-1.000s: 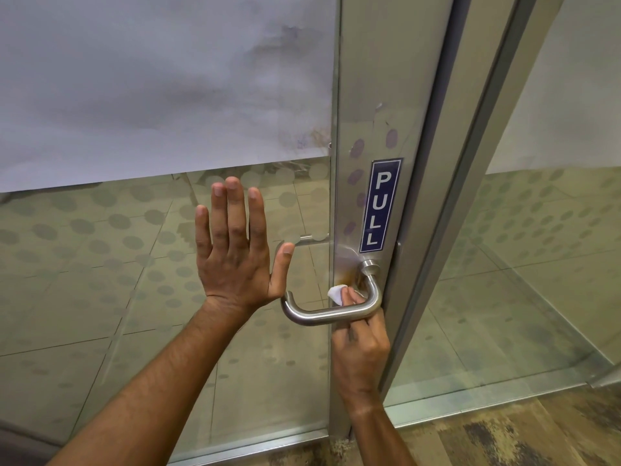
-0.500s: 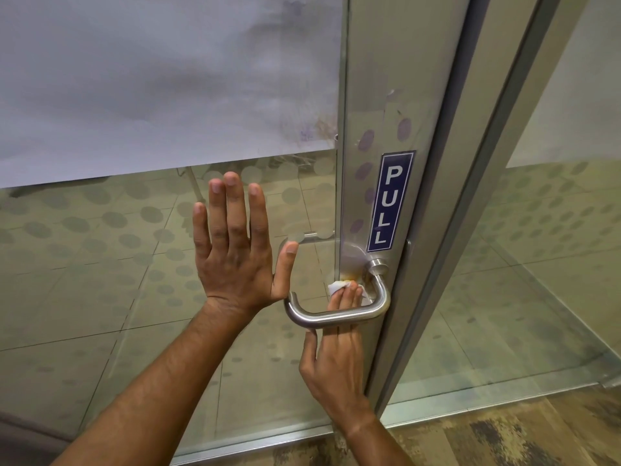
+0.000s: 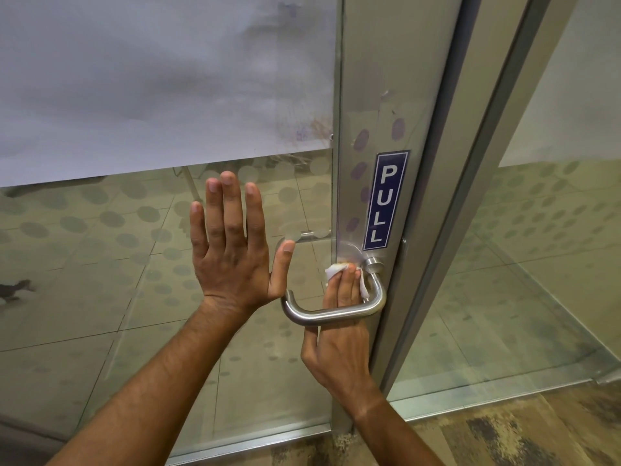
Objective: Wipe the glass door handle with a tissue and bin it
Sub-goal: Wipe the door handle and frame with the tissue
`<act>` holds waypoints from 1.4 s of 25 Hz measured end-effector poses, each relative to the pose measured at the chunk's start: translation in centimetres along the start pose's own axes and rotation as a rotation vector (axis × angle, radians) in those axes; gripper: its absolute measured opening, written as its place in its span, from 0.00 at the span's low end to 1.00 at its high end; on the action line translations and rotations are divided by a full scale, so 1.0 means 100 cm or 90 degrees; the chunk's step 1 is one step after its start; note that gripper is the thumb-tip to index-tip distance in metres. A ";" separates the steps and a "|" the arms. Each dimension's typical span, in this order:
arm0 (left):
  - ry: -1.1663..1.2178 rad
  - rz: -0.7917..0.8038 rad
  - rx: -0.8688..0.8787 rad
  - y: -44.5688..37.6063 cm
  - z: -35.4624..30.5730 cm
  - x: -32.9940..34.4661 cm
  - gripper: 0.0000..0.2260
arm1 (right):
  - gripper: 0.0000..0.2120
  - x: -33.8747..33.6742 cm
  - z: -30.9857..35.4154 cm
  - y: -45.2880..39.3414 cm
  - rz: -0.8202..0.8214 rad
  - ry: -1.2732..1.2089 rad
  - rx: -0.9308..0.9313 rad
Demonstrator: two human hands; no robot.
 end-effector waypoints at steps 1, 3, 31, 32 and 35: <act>0.000 0.002 -0.001 0.000 0.001 0.000 0.39 | 0.51 -0.003 0.002 -0.005 -0.005 -0.001 0.005; 0.001 0.004 -0.002 0.000 0.000 -0.001 0.39 | 0.49 -0.003 0.003 -0.006 -0.006 -0.003 0.015; -0.009 -0.013 -0.006 0.000 0.002 0.004 0.40 | 0.31 0.030 -0.018 0.035 0.115 -0.083 0.041; -0.014 -0.015 -0.007 0.000 0.001 0.004 0.40 | 0.35 0.024 -0.018 0.026 0.092 -0.074 0.034; -0.005 -0.006 -0.009 -0.001 0.002 0.002 0.40 | 0.38 0.014 -0.009 0.008 0.028 -0.015 0.002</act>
Point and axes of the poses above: each hand's wrist, its own y-axis away from the middle knuckle, its own x-axis out of the palm, z = x × y, the point moved 9 cm from there along -y, towards the middle knuckle, and after that the axes turned 15 degrees about z, right-handed, at the moved point
